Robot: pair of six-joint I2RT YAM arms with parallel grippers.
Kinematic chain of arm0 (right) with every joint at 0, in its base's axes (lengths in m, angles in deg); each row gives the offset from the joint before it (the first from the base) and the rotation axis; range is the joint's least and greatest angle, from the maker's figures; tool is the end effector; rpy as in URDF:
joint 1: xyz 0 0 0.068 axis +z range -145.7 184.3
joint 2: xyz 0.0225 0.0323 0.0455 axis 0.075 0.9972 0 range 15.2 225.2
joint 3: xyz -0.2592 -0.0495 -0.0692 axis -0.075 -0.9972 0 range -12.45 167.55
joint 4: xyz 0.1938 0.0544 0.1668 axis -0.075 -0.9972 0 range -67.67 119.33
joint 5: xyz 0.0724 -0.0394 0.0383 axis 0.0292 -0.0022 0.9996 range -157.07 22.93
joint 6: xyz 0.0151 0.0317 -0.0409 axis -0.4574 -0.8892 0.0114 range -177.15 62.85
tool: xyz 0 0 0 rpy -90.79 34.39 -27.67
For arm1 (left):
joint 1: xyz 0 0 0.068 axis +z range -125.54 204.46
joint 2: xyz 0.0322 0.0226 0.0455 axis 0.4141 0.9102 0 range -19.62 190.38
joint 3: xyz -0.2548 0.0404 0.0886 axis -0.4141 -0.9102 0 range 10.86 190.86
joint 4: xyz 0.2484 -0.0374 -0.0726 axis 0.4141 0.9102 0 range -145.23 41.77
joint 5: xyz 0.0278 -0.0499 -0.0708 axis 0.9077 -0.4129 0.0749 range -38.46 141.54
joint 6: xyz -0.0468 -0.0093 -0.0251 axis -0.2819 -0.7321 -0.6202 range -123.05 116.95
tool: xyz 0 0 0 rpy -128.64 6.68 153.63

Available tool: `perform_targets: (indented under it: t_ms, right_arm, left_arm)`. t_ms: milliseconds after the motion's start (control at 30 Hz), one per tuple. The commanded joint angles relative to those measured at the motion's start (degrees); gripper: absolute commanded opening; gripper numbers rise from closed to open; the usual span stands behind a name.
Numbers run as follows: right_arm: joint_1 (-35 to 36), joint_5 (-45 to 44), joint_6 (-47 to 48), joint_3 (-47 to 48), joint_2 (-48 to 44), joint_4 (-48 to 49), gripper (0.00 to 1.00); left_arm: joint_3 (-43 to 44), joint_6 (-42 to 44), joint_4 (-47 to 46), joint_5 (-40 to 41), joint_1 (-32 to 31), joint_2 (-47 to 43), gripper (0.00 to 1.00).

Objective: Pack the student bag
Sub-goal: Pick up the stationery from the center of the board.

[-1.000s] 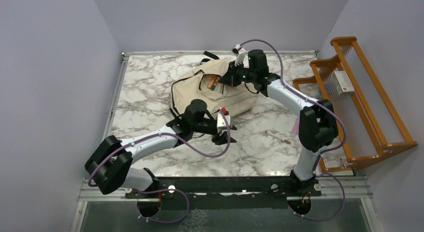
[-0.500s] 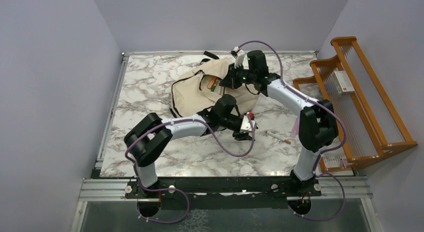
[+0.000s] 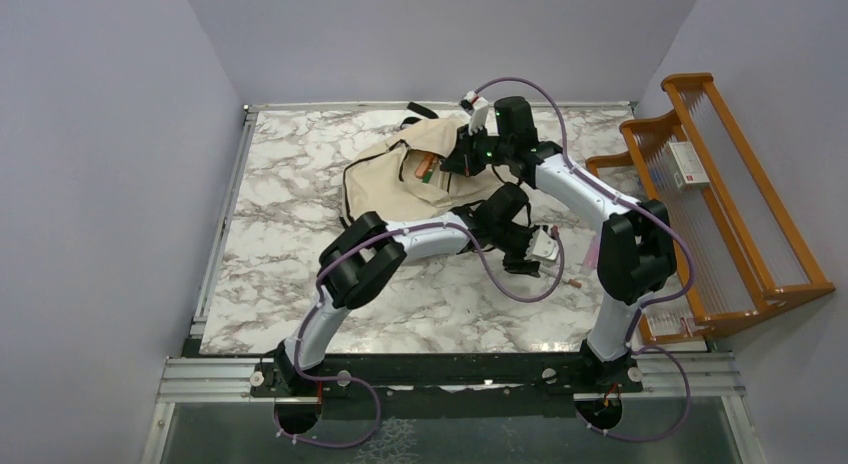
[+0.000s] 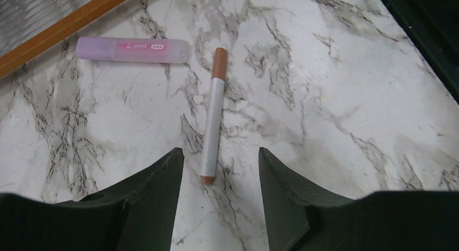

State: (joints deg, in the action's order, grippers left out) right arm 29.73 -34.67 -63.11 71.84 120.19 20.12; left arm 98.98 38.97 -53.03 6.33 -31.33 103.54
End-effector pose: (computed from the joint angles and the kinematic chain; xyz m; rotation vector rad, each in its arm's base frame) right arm 0.3791 0.2013 0.2861 -0.7047 2.0151 0.9182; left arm 0.2481 -0.4097 0.1830 1.8907 1.0664 -1.0053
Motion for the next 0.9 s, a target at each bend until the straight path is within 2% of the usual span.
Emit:
perform_targets:
  t_ms: [0,233,600,867]
  right_arm:
    - [0.3,1.3,1.0,2.5,-1.3,0.0,0.01]
    - [0.3,1.2,1.8,2.6,-1.2,-0.9,0.0]
    - [0.3,1.2,2.3,2.6,-1.1,-1.6,0.01]
    - [0.3,1.1,2.0,2.1,-1.4,-1.9,0.0]
  left_arm:
    - [8.3,-0.1,5.7,2.1,-0.7,5.2,0.55]
    - [17.9,-4.5,10.0,2.8,-1.3,13.0,0.55]
    - [22.5,-7.5,14.0,4.4,-2.2,18.5,0.54]
    - [22.2,-3.6,19.6,9.7,-3.4,18.3,0.39]
